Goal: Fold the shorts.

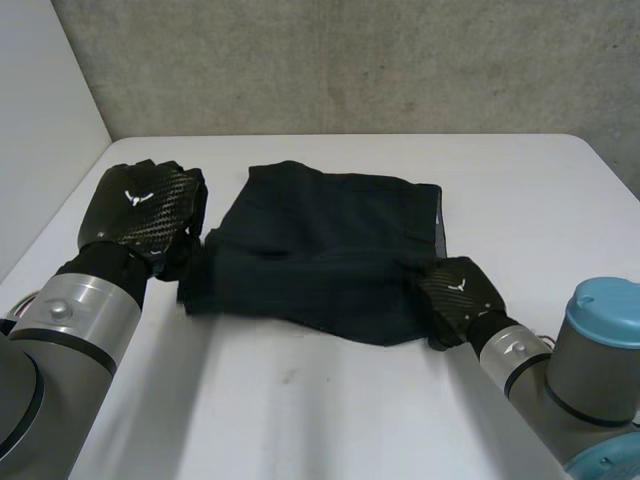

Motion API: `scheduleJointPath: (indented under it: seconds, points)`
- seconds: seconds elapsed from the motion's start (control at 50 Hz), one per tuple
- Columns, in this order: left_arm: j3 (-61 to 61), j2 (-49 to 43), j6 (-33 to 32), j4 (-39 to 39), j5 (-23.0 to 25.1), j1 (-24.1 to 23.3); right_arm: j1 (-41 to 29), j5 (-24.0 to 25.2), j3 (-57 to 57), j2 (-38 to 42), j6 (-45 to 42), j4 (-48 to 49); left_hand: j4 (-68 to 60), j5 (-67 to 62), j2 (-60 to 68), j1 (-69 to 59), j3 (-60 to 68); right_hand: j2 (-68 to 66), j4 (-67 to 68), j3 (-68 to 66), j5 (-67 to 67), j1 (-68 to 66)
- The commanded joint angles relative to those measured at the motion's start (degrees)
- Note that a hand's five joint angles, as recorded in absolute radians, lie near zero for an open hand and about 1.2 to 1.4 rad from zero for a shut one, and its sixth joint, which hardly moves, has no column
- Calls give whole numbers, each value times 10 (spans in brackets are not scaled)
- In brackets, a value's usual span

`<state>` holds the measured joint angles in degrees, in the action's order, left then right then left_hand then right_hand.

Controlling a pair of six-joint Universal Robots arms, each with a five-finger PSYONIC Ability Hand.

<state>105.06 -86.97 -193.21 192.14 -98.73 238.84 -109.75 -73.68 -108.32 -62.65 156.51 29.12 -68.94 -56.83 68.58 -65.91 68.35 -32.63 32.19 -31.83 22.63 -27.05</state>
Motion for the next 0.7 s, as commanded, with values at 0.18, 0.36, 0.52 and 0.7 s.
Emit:
scheduleJointPath:
  seconds: [0.18, 0.36, 0.52, 0.7]
  points:
    - [10, 1, -3, -11, 2, 2, 5, 1, 11, -177, -9, -74, -111, -132, 114, -141, 116, -474, 478, -482, 474, -529]
    - [49, 1, -8, -40, 6, -4, 52, 94, -7, -216, -6, -178, 243, 222, -240, 213, -237, -474, 478, -482, 474, -529]
    - [86, -8, -8, -41, 6, -51, 50, 110, -5, -150, -9, -178, 401, 379, -397, 370, -395, -474, 478, -482, 474, -529]
    - [118, -64, -7, -41, 5, -75, 68, 104, 12, -167, -9, -194, 370, 349, -367, 340, -365, -84, 89, -92, 84, -140]
